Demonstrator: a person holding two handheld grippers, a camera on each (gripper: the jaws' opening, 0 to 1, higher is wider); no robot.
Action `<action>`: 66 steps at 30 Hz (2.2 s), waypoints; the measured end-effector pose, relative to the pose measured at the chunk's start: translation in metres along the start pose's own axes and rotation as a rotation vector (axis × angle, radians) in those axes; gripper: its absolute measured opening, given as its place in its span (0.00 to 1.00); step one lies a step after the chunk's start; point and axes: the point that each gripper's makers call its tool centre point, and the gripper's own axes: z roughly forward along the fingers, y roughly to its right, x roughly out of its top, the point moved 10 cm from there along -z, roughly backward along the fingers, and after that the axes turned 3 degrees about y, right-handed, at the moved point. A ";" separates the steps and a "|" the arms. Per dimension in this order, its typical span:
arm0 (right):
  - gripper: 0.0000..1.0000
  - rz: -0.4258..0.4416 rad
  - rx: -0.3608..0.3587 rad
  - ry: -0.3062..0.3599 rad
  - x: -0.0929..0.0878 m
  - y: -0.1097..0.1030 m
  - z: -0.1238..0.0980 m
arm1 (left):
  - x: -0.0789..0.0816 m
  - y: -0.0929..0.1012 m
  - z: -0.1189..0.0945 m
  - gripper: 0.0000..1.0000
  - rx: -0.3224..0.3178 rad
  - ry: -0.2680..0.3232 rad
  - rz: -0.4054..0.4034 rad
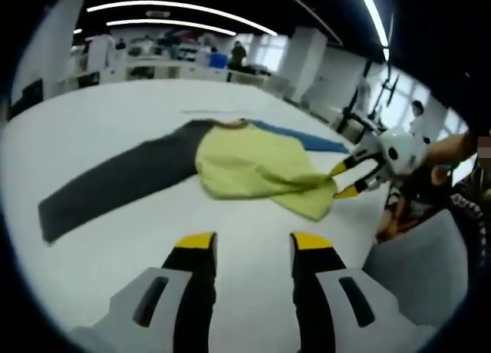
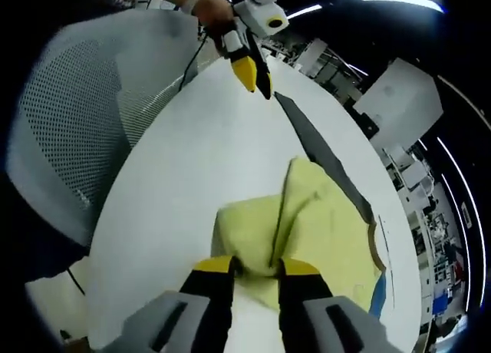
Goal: Fold the garment on the visible template until the final outline fits inside the template.
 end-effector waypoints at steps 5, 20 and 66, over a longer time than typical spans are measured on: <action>0.00 0.030 -0.021 0.004 0.002 0.007 0.000 | 0.003 -0.004 -0.006 0.33 0.017 0.015 -0.003; 0.00 0.264 -0.140 0.094 0.019 0.064 -0.031 | 0.001 0.000 0.001 0.33 0.005 0.011 -0.004; 0.00 0.714 -0.278 -0.058 -0.076 0.204 0.036 | -0.003 -0.006 0.008 0.31 0.024 0.008 -0.059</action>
